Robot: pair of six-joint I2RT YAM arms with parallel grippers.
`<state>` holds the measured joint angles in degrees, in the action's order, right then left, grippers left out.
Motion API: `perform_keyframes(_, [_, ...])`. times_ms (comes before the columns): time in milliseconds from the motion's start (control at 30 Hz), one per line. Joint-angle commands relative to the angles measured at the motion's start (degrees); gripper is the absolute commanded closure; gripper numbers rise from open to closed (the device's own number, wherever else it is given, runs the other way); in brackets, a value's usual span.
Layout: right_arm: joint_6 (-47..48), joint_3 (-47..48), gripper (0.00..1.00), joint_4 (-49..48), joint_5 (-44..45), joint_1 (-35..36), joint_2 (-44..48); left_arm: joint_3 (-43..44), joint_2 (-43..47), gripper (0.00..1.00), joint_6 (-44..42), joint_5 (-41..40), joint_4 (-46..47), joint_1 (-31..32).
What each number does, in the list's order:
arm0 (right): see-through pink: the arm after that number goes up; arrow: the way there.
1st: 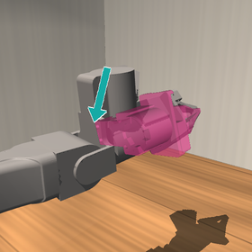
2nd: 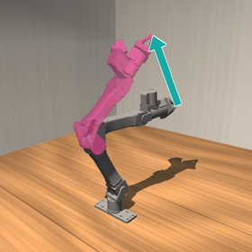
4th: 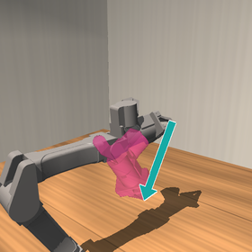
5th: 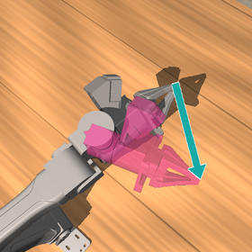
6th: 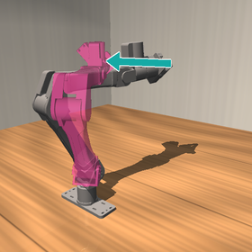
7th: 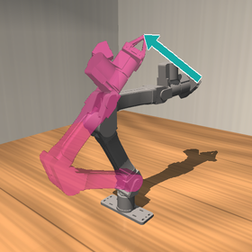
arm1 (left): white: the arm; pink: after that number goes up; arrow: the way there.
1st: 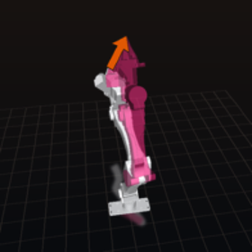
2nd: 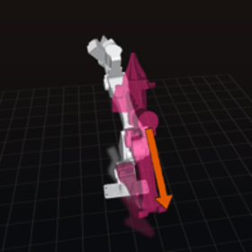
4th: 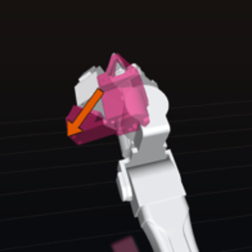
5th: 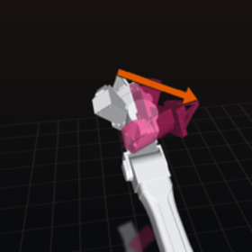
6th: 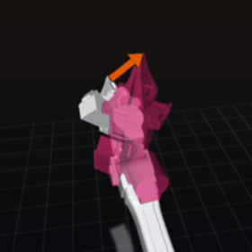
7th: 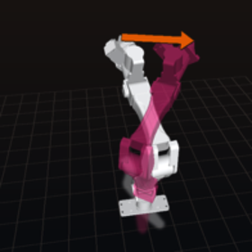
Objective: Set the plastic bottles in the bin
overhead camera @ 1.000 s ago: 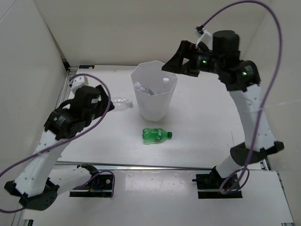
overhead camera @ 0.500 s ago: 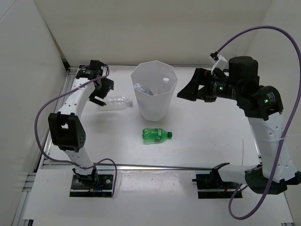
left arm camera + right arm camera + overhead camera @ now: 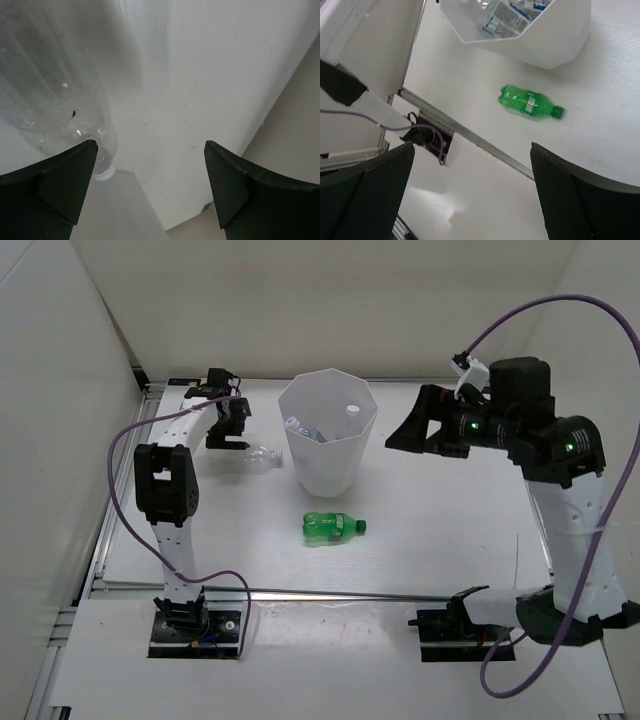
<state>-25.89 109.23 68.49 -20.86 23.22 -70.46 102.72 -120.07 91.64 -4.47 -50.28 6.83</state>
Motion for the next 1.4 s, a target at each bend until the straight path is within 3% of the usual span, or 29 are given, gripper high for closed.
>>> perform_keyframes(0, [2.9,5.0,0.0,3.6,-0.5,-2.1,-4.8,-0.2,1.5,0.0,2.8,0.9,1.9,-1.3])
perform_keyframes(333, [1.8,6.5,0.0,6.2,-1.7,-5.2,-8.9,-3.8,1.9,0.0,-0.5,2.4,1.9,-2.9])
perform_keyframes(600, [0.0,3.2,0.0,2.7,-4.4,-5.8,-10.0,8.8,1.2,0.0,-6.5,8.4,2.5,-4.0])
perform_keyframes(633, [0.0,3.2,0.0,2.7,-4.5,-5.8,-10.0,12.8,1.2,0.0,-8.6,9.7,1.9,-4.0])
perform_keyframes(767, [0.6,3.2,0.0,2.2,-5.0,-5.8,-10.6,21.9,-0.2,0.0,-29.8,12.5,-3.8,-4.0])
perform_keyframes(833, [0.6,2.7,0.0,1.7,-5.7,-5.8,-11.1,18.9,1.8,0.0,-37.7,10.5,-6.0,-4.0])
perform_keyframes(867, [0.6,2.7,0.0,1.6,-6.4,-5.8,-11.1,17.0,3.0,0.0,-46.0,8.9,-6.1,-4.0])
perform_keyframes(900, [1.1,2.7,0.0,1.6,-6.4,-5.8,-11.6,14.6,5.7,0.0,-49.7,4.1,-6.1,-2.5])
perform_keyframes(967, [1.8,2.7,0.0,1.6,-7.0,-5.8,-11.6,6.3,8.6,0.01,-59.8,0.3,-3.6,-1.1])
perform_keyframes(1033, [1.8,2.7,0.0,1.6,-7.6,-5.8,-12.2,-1.7,13.0,0.03,-63.8,-6.1,-1.1,0.6])
perform_keyframes(1167, [3.0,2.7,0.0,2.2,-10.5,-6.3,-12.8,-12.2,19.2,0.03,-72.5,-8.5,9.7,0.6])
perform_keyframes(1233, [3.0,2.7,0.0,2.2,-11.4,-6.3,-12.8,-15.5,20.5,0.03,-78.4,-0.9,16.0,-0.2])
perform_keyframes(1300, [3.0,2.7,0.0,2.2,-12.2,-6.3,-12.8,-18.1,20.5,0.03,-79.6,9.1,18.0,-2.3])
perform_keyframes(1367, [3.0,2.7,0.0,2.2,-12.8,-6.3,-12.8,-20.3,20.0,0.03,-79.6,13.6,19.4,-3.1])
